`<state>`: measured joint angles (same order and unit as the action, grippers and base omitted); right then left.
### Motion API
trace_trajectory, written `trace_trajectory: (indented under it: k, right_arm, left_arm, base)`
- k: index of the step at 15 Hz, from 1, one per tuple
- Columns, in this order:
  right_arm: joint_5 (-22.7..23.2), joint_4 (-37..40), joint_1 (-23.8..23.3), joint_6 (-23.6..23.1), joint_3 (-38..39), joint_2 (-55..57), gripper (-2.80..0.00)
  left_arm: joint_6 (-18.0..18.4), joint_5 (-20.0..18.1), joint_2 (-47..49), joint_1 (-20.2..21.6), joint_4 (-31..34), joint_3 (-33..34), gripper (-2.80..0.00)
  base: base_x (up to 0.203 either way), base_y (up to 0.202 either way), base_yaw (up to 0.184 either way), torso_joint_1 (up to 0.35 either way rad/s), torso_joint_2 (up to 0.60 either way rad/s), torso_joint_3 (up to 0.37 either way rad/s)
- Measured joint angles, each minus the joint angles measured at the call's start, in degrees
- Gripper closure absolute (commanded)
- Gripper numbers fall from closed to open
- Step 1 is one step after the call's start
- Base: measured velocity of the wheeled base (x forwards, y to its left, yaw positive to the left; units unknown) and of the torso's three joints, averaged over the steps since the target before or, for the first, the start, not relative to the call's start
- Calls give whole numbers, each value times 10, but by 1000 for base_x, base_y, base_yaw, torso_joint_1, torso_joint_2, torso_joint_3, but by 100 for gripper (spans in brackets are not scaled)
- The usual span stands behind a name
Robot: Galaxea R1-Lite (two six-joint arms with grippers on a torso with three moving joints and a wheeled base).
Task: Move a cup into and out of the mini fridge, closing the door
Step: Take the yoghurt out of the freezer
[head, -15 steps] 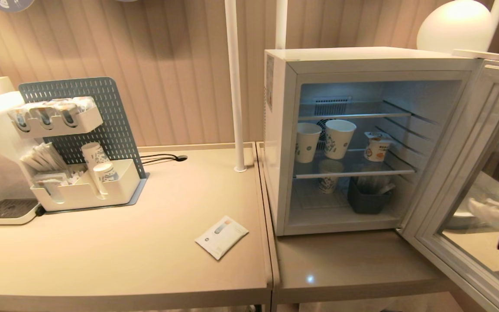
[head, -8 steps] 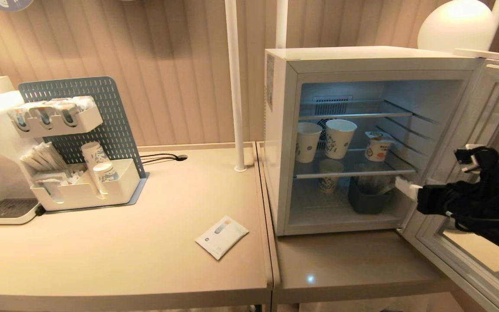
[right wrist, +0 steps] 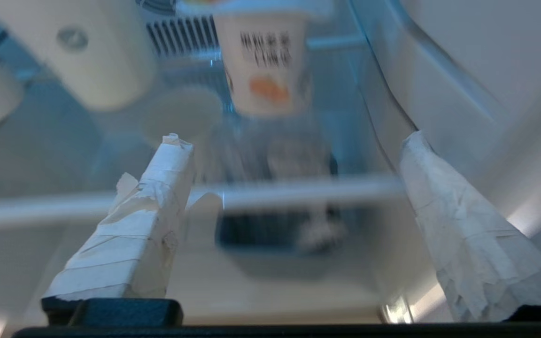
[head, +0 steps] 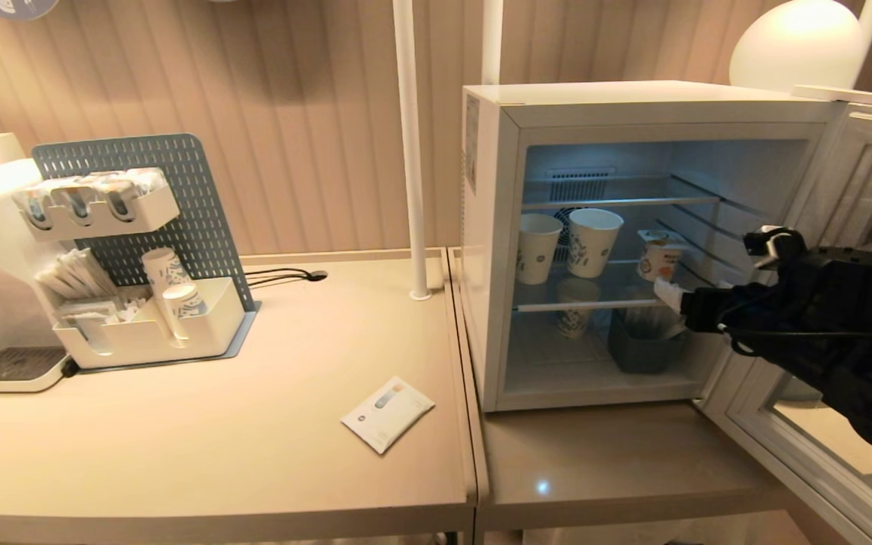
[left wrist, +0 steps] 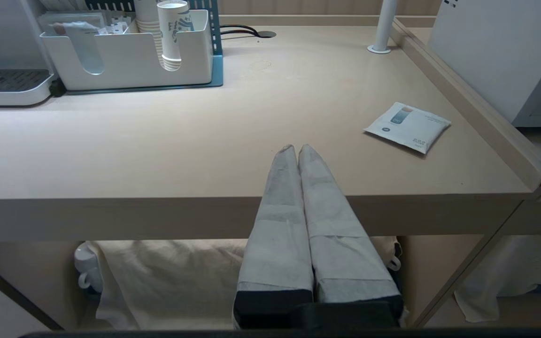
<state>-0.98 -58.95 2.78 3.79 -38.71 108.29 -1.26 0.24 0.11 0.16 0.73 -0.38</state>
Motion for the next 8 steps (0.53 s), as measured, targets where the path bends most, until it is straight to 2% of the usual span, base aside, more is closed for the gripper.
trace_trajectory:
  k: [2, 8]
  right_arm:
    - [-20, 10, -1, 0, -43, 29, -280]
    - [-26, 65, 12, 8, -133, 83, -280]
  left_arm:
    - [-2, 0, 0, 0, -1, 0, 0]
    - [-3, 0, 0, 0, -2, 0, 0]
  base:
    - [0, 0, 0, 0, 0, 0]
    - [0, 0, 0, 0, 0, 0]
